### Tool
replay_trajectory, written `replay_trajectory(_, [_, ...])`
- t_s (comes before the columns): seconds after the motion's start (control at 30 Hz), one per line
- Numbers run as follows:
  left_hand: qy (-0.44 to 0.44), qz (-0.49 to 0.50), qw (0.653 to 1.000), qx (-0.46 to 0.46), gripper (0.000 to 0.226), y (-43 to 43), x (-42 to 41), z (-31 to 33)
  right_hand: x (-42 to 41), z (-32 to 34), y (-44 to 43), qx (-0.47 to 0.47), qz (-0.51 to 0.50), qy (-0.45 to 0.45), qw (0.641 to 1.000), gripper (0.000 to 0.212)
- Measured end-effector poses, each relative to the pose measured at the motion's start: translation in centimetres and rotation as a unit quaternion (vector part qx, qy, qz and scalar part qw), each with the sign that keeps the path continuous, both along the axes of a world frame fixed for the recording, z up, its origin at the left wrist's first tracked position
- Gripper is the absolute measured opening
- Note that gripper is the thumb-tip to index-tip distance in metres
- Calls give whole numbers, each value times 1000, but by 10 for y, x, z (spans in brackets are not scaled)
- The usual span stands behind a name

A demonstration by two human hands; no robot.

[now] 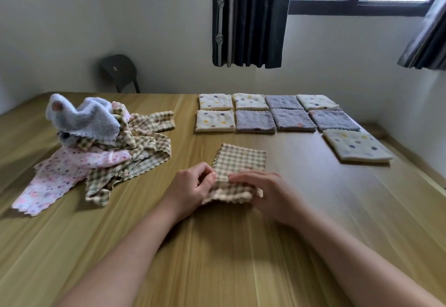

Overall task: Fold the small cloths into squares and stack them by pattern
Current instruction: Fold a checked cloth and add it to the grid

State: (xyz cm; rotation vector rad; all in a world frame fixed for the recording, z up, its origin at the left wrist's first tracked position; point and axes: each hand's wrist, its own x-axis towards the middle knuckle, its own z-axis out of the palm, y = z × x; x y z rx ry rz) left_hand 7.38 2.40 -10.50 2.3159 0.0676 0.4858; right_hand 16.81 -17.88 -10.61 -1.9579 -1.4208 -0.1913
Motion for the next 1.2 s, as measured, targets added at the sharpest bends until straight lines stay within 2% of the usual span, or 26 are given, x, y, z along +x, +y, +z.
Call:
replay_trajectory(0.1, [11,-33,999,-16,25,4,-6,4,-4,2,0,74,-36,137,987,35])
replay_trajectory(0.2, [33,-38,997,64,49,14,-8,3,0,1,0,145,-46,278,948,30])
replay_trajectory(0.27, [25,-38,992,120,58,16,-7,0,2,3,0,179,-61,320,928,25])
replay_trajectory(0.33, [-2,-53,992,118,51,14,-6,-3,1,6,-1,183,-73,317,928,28])
replay_trajectory(0.43, [-61,-89,994,24,32,2,-3,-4,2,8,1,174,-84,322,927,24])
replay_trajectory(0.5, [-75,-57,995,-16,14,-7,3,1,8,6,3,174,-121,323,922,18])
replay_trajectory(0.6, [-47,25,998,-42,47,-15,17,5,21,4,11,144,-219,303,916,30])
replay_trajectory(0.63, [-34,54,997,-47,50,-17,23,7,24,5,14,116,-252,288,917,31])
replay_trajectory(0.7, [6,124,990,-63,36,-22,39,11,30,8,22,68,-315,269,908,28])
replay_trajectory(0.77, [54,194,978,-51,24,-28,53,15,33,12,29,31,-365,250,896,28])
replay_trajectory(0.9, [97,266,959,22,25,-40,66,16,38,18,37,-74,-445,162,878,26])
replay_trajectory(1.03, [77,278,953,90,20,-40,72,16,44,17,40,-134,-465,106,869,28])
replay_trajectory(1.2, [69,279,950,122,15,-41,71,13,46,14,43,-153,-465,93,867,28])
